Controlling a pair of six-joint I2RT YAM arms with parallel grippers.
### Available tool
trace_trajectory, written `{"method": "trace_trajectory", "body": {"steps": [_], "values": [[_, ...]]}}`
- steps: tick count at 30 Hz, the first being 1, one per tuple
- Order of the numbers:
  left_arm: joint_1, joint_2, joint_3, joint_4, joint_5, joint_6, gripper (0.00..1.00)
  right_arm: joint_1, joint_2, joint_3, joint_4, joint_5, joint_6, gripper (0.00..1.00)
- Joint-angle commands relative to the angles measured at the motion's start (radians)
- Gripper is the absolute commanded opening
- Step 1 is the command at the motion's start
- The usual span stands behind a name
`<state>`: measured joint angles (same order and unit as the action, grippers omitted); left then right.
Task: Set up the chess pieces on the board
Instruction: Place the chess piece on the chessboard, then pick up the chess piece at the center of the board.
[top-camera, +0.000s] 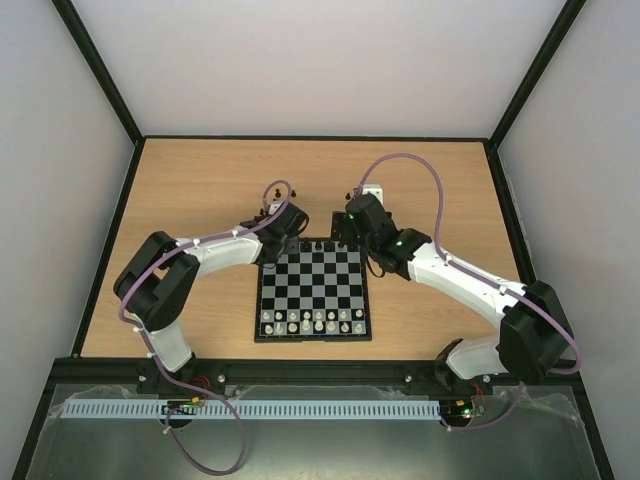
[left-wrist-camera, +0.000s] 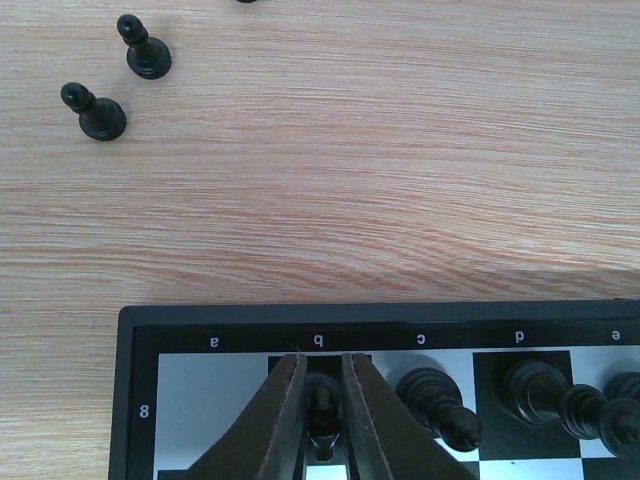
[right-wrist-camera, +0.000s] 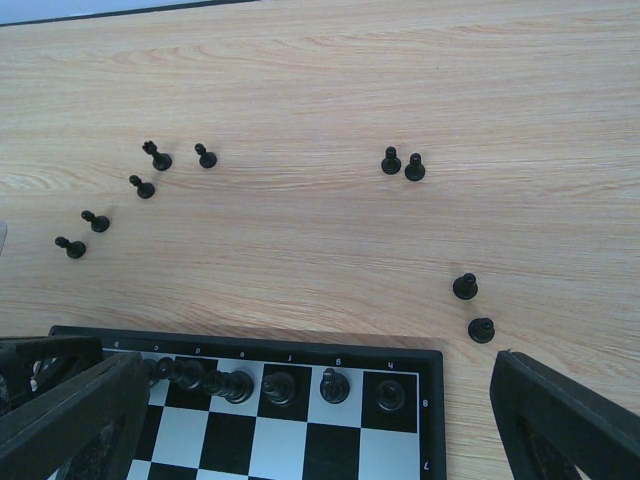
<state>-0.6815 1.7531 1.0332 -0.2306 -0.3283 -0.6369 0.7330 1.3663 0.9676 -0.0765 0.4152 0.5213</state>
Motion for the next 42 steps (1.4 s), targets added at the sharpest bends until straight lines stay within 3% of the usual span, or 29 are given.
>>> {"method": "trace_trajectory", "body": {"steps": [1, 12, 18, 23, 29, 34, 35, 42], "values": [[-0.006, 0.009, 0.031, -0.006, -0.014, 0.000, 0.14, -0.004, -0.018, -0.009, -0.002, 0.008, 0.003, 0.94], [-0.009, -0.037, 0.020, -0.014, -0.022, -0.004, 0.26, -0.005, -0.018, -0.008, -0.002, 0.008, 0.003, 0.94], [-0.008, -0.124, 0.026, -0.061, -0.059, 0.003, 0.32, -0.005, -0.021, -0.008, -0.002, 0.010, 0.003, 0.94], [0.010, -0.208, 0.042, -0.104, -0.089, 0.029, 0.42, -0.006, -0.021, -0.010, 0.000, 0.010, 0.005, 0.94], [0.061, -0.259, 0.088, -0.120, -0.048, 0.087, 0.59, -0.006, -0.025, -0.015, 0.007, 0.013, 0.007, 1.00], [0.073, -0.278, 0.105, -0.090, -0.028, 0.129, 0.85, -0.006, -0.019, -0.019, 0.010, 0.016, 0.006, 0.99], [0.074, -0.282, 0.101, -0.081, -0.028, 0.134, 0.97, -0.005, -0.017, -0.019, 0.012, 0.018, 0.008, 0.99], [0.073, -0.346, -0.006, 0.041, -0.048, 0.124, 0.99, -0.006, -0.011, -0.029, 0.023, 0.033, 0.016, 0.99]]}}
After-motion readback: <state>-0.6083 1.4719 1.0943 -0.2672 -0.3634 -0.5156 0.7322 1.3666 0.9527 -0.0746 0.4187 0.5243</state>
